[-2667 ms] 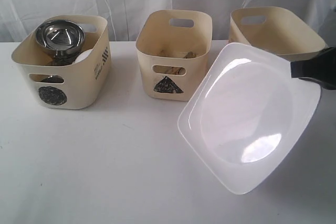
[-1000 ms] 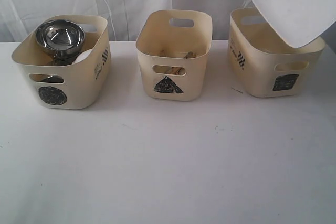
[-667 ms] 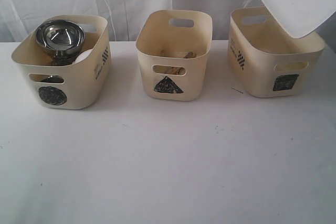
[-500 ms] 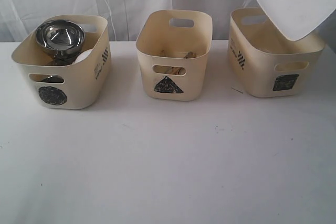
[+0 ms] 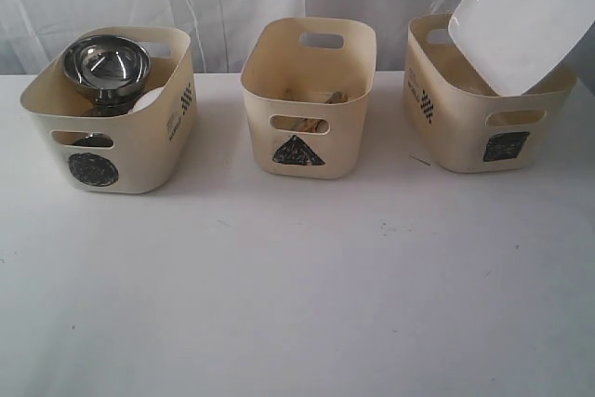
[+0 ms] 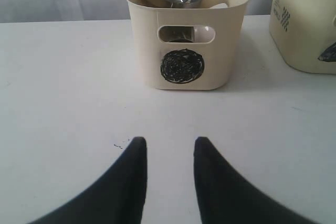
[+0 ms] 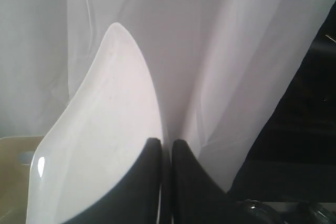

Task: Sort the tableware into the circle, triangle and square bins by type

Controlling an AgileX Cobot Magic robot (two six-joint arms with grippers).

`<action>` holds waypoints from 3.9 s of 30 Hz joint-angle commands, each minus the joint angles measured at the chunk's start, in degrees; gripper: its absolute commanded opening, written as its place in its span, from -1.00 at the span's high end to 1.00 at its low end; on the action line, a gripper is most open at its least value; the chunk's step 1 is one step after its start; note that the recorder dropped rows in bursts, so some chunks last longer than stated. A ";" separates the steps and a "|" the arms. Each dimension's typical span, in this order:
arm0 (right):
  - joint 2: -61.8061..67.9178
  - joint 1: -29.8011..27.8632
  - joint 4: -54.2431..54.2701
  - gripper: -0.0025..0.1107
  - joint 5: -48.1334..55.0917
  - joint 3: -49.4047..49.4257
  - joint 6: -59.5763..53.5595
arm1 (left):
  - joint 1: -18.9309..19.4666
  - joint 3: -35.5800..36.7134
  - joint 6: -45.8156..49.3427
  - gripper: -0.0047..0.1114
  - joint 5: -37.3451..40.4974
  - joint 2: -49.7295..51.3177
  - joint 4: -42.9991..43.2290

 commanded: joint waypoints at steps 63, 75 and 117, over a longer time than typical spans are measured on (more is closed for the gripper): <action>-78.05 6.07 0.45 0.96 13.79 58.01 5.91 | -0.16 0.27 0.04 0.30 0.21 -0.29 -0.41; -93.79 6.07 0.47 0.96 33.71 60.03 10.99 | -0.16 0.27 0.04 0.30 0.21 -0.29 -0.41; -97.60 6.07 -9.15 0.96 7.34 81.66 19.26 | -0.16 0.27 0.04 0.30 0.21 -0.29 -0.41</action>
